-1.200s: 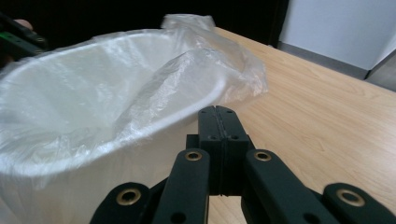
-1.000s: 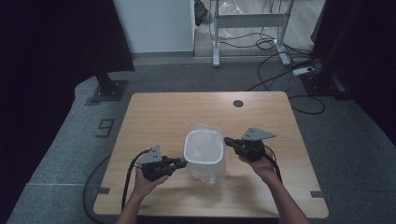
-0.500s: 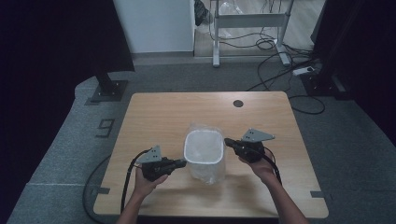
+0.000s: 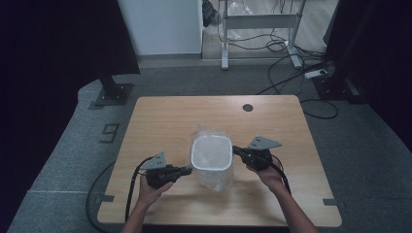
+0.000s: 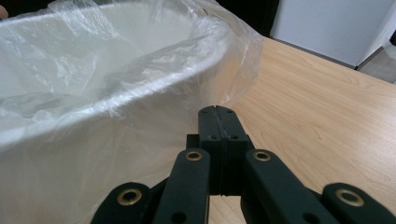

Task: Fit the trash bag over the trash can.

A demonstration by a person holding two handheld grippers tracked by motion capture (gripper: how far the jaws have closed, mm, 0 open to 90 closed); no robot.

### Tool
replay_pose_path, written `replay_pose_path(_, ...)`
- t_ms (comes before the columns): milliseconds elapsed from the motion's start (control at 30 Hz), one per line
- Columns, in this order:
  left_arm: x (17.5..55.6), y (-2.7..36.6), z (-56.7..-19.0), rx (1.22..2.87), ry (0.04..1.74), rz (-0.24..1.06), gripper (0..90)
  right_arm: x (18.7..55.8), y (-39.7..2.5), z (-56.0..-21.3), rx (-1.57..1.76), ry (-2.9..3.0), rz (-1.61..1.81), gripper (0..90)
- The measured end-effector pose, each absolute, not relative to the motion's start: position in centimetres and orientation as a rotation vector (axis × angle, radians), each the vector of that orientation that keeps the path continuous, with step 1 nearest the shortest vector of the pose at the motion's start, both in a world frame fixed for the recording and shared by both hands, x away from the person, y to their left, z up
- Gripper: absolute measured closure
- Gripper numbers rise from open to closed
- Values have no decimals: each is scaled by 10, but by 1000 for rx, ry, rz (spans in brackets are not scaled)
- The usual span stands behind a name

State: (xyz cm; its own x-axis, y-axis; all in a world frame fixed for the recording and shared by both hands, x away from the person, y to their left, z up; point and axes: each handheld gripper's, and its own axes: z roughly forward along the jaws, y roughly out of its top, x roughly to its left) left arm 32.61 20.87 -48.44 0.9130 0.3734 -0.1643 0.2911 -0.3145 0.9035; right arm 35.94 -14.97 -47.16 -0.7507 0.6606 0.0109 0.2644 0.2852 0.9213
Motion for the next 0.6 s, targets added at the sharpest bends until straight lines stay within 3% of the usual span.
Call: replay_pose_path(600,330,209,-489,1924,504,71,899,361,-148,-478,845,2201,1442,896)
